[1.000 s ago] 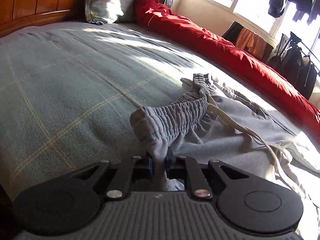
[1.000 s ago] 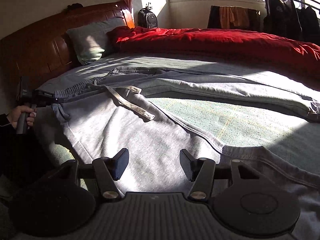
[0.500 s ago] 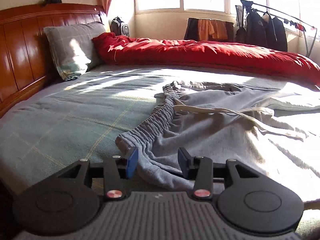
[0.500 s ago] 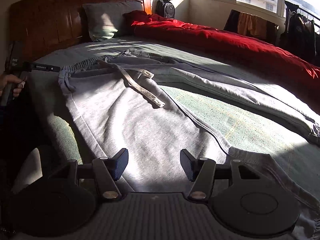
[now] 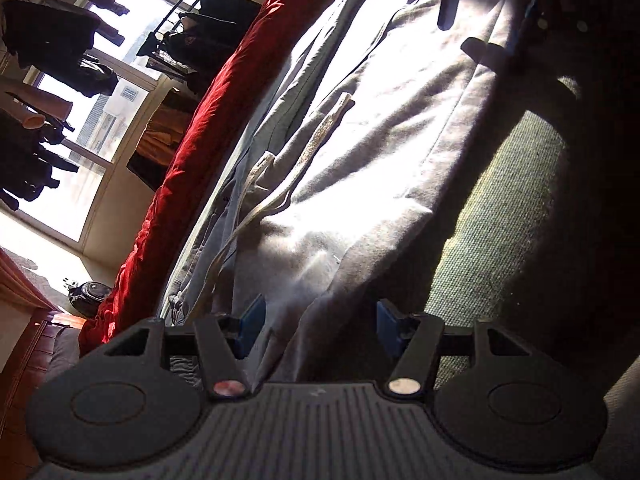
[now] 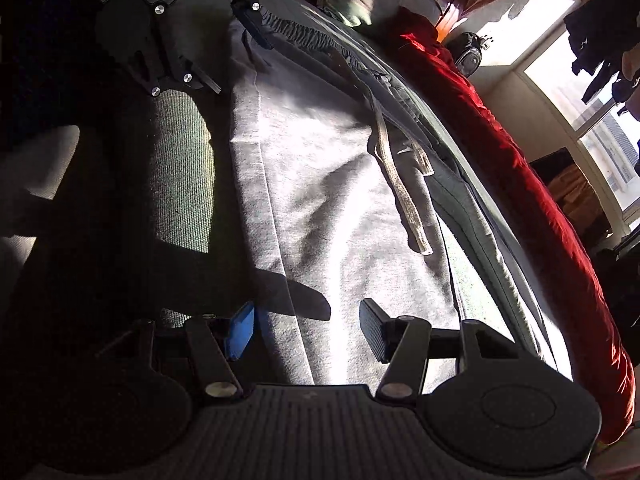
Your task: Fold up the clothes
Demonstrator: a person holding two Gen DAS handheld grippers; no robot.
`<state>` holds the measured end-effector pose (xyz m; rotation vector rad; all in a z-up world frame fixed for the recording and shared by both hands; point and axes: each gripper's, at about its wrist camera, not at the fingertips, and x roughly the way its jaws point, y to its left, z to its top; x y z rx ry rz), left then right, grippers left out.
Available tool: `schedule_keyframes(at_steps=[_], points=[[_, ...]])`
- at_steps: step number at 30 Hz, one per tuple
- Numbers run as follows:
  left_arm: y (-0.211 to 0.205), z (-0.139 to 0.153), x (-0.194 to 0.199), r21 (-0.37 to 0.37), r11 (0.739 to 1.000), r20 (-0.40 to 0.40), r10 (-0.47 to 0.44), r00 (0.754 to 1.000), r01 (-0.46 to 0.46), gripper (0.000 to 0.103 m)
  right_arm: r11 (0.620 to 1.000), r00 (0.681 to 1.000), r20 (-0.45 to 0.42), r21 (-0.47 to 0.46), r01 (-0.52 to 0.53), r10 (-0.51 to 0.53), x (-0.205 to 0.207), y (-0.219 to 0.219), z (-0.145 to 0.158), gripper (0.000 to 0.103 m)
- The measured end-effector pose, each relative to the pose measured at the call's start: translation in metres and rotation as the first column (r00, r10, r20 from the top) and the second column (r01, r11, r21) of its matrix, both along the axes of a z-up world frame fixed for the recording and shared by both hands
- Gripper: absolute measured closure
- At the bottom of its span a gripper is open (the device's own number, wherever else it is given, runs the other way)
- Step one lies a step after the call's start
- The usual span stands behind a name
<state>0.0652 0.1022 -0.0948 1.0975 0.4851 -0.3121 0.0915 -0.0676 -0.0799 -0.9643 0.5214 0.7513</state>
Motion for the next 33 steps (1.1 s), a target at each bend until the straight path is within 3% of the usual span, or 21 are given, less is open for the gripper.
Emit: schedule_keyframes(at_steps=[2, 4, 6, 7, 8, 10, 15, 17, 23, 28, 31, 33], points=[[-0.003, -0.004, -0.001, 0.033, 0.999, 0.022, -0.032, 0.999, 0.031, 0.042, 0.999, 0.999, 0.034, -0.033, -0.007, 0.008, -0.002, 0.0, -0.004, 0.046], [-0.006, -0.008, -0.003, 0.063, 0.996, 0.048, -0.069, 0.996, 0.066, 0.042, 0.999, 0.999, 0.039, -0.036, -0.014, 0.015, -0.004, 0.001, -0.004, 0.066], [-0.009, -0.011, -0.004, 0.089, 0.991, 0.05, -0.107, 0.993, 0.103, 0.054, 0.999, 0.998, 0.057, -0.04, -0.016, 0.018, -0.007, 0.002, -0.003, 0.083], [-0.011, -0.012, -0.003, 0.095, 0.989, 0.036, -0.115, 0.993, 0.111, 0.082, 0.999, 0.998, 0.066, -0.042, -0.021, 0.023, -0.009, 0.003, -0.003, 0.09], [-0.012, -0.012, -0.002, 0.098, 0.988, 0.025, -0.119, 0.993, 0.116, 0.098, 0.999, 0.997, 0.072, -0.044, -0.028, 0.031, -0.011, 0.004, -0.001, 0.091], [-0.012, -0.009, -0.003, 0.081, 0.99, 0.015, -0.114, 0.993, 0.113, 0.099, 0.998, 0.997, 0.058, -0.039, -0.039, 0.042, -0.013, 0.003, 0.003, 0.093], [0.001, 0.005, -0.011, -0.001, 0.996, -0.027, -0.092, 0.995, 0.092, 0.099, 0.999, 0.996, -0.079, 0.019, -0.032, 0.034, -0.008, -0.003, 0.013, 0.094], [0.004, 0.004, -0.01, -0.015, 0.997, -0.039, -0.076, 0.996, 0.076, 0.091, 0.999, 0.992, -0.126, 0.03, -0.012, 0.016, -0.003, -0.004, 0.01, 0.093], [0.009, 0.002, -0.016, 0.017, 0.999, -0.074, -0.047, 0.996, 0.049, 0.088, 0.997, 0.977, -0.211, 0.08, 0.014, 0.003, -0.002, -0.011, 0.013, 0.079], [0.013, 0.039, -0.011, -0.166, 0.986, -0.053, 0.02, 0.998, -0.028, 0.085, 0.966, 0.963, -0.263, 0.225, 0.126, -0.064, 0.006, -0.045, 0.041, 0.056], [0.006, 0.05, 0.001, -0.275, 0.961, -0.052, 0.02, 0.998, -0.034, 0.074, 0.934, 0.952, -0.269, 0.279, 0.222, -0.146, 0.02, -0.062, 0.048, 0.056], [-0.003, 0.048, 0.011, -0.305, 0.951, -0.064, 0.022, 0.998, -0.041, 0.072, 0.913, 0.943, -0.274, 0.305, 0.272, -0.19, 0.029, -0.068, 0.049, 0.056]])
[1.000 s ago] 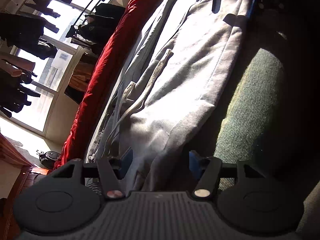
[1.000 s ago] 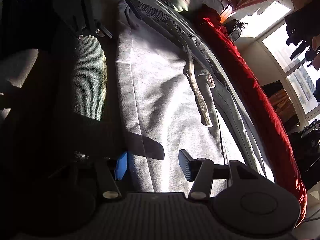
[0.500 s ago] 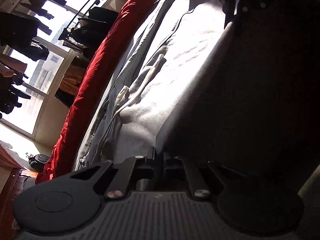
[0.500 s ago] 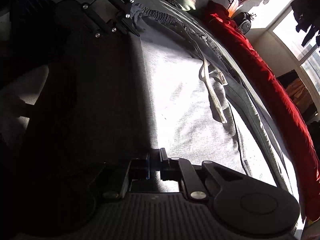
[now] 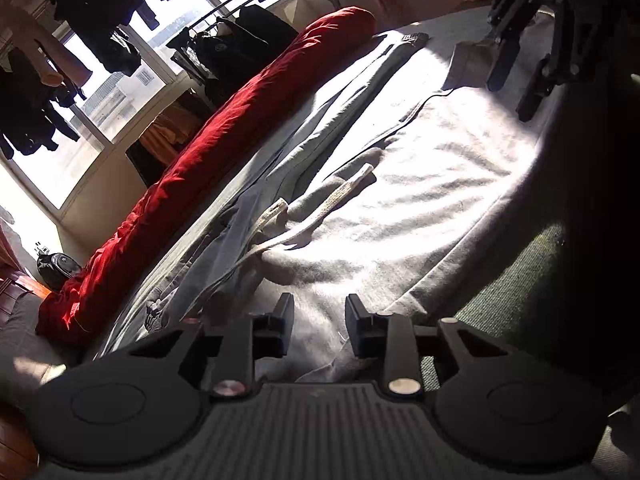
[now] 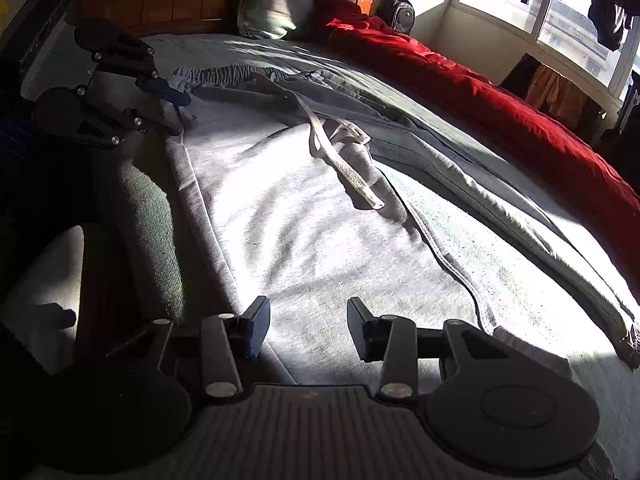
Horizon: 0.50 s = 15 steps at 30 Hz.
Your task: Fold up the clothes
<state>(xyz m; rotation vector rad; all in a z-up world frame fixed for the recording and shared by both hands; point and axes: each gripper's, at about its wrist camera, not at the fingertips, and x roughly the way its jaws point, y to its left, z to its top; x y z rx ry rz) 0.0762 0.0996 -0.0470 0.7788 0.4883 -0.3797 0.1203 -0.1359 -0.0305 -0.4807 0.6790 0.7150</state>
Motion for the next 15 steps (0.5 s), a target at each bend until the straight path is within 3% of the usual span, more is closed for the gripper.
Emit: schedule_keyframes(at_steps=[5, 10, 12, 14, 15], points=[[-0.017, -0.019, 0.022, -0.046, 0.998, -0.068, 0.027, 0.997, -0.03, 0.072, 0.996, 0.997, -0.036, 0.056, 0.066, -0.064, 0.026, -0.004, -0.003, 0.056], [-0.009, -0.037, 0.037, -0.082, 0.99, -0.123, 0.1, 0.987, -0.111, 0.072, 0.993, 0.989, -0.092, 0.025, 0.115, -0.112, 0.063, 0.003, -0.03, 0.056], [-0.003, -0.035, 0.037, -0.098, 0.987, -0.117, 0.115, 0.986, -0.127, 0.066, 0.989, 0.985, -0.086, 0.002, 0.148, -0.147, 0.079, 0.003, -0.043, 0.056], [0.001, -0.033, 0.037, -0.112, 0.984, -0.114, 0.128, 0.985, -0.141, 0.054, 0.983, 0.98, -0.075, 0.02, 0.184, -0.182, 0.095, -0.002, -0.05, 0.046], [0.002, -0.033, 0.038, -0.114, 0.983, -0.116, 0.129, 0.985, -0.142, 0.053, 0.978, 0.976, -0.079, 0.034, 0.206, -0.203, 0.103, -0.006, -0.051, 0.044]])
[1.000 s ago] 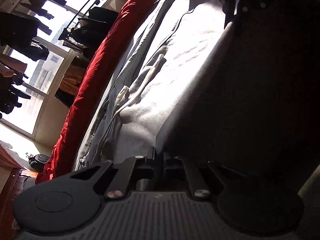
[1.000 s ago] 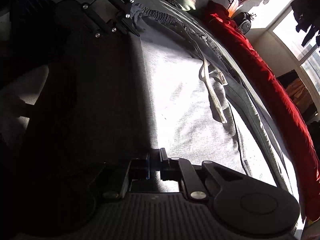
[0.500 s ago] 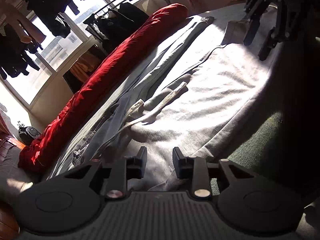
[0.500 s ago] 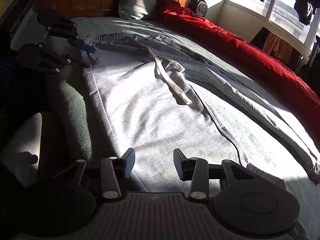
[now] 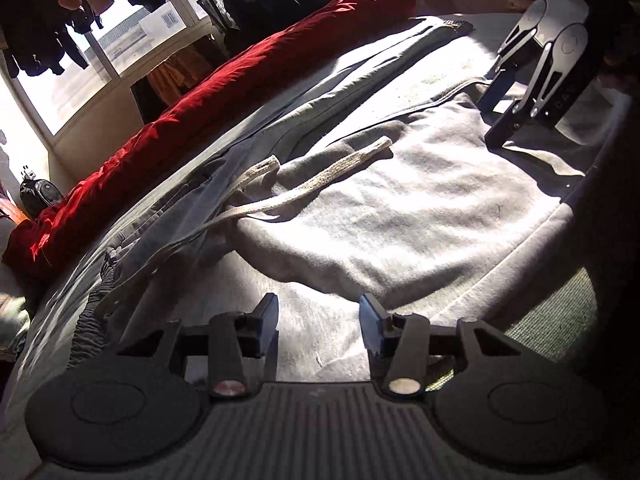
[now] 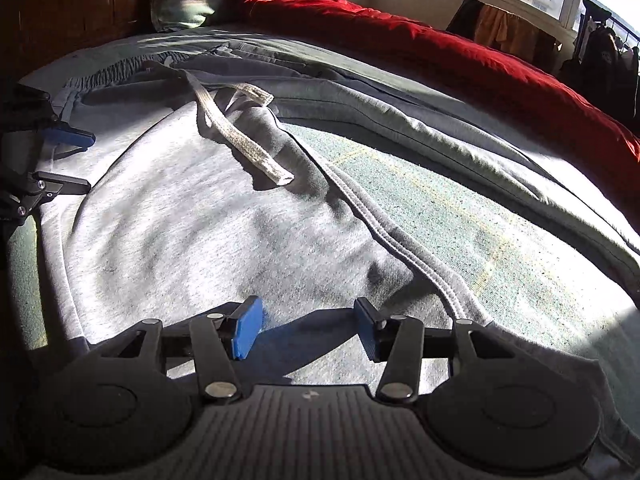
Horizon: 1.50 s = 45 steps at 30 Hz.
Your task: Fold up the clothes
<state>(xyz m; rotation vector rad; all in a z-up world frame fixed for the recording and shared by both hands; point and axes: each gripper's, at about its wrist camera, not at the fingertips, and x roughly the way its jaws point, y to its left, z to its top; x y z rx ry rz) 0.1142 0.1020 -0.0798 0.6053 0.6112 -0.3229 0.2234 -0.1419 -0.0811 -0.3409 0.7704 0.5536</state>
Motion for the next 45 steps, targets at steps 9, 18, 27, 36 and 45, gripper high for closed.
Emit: schedule_keyframes(at_steps=[9, 18, 27, 36, 45], points=[[0.003, 0.002, 0.011, -0.038, 0.998, -0.019, 0.055, 0.998, -0.056, 0.045, 0.985, 0.985, -0.008, 0.02, 0.171, -0.171, 0.052, -0.031, -0.001, 0.043], [-0.01, 0.037, -0.023, -0.085, 0.994, -0.013, 0.071, 0.997, -0.072, 0.045, 0.903, 0.945, -0.023, 0.288, 0.318, -0.325, -0.002, -0.136, 0.077, 0.031], [-0.053, 0.061, -0.022, -0.261, 0.963, -0.1, 0.047, 0.994, -0.072, 0.043, 0.656, 0.741, -0.133, 0.382, 0.651, -0.658, -0.103, -0.288, 0.066, 0.03], [-0.121, 0.066, -0.021, -0.373, 0.928, -0.134, -0.053, 0.99, 0.0, 0.039, 0.31, 0.618, -0.434, 0.591, 0.745, -0.656, -0.141, -0.379, -0.013, 0.032], [-0.163, 0.061, -0.017, -0.424, 0.906, -0.159, -0.071, 0.985, -0.003, 0.034, 0.233, 0.627, -0.479, 0.65, 0.723, -0.614, -0.111, -0.397, -0.039, 0.032]])
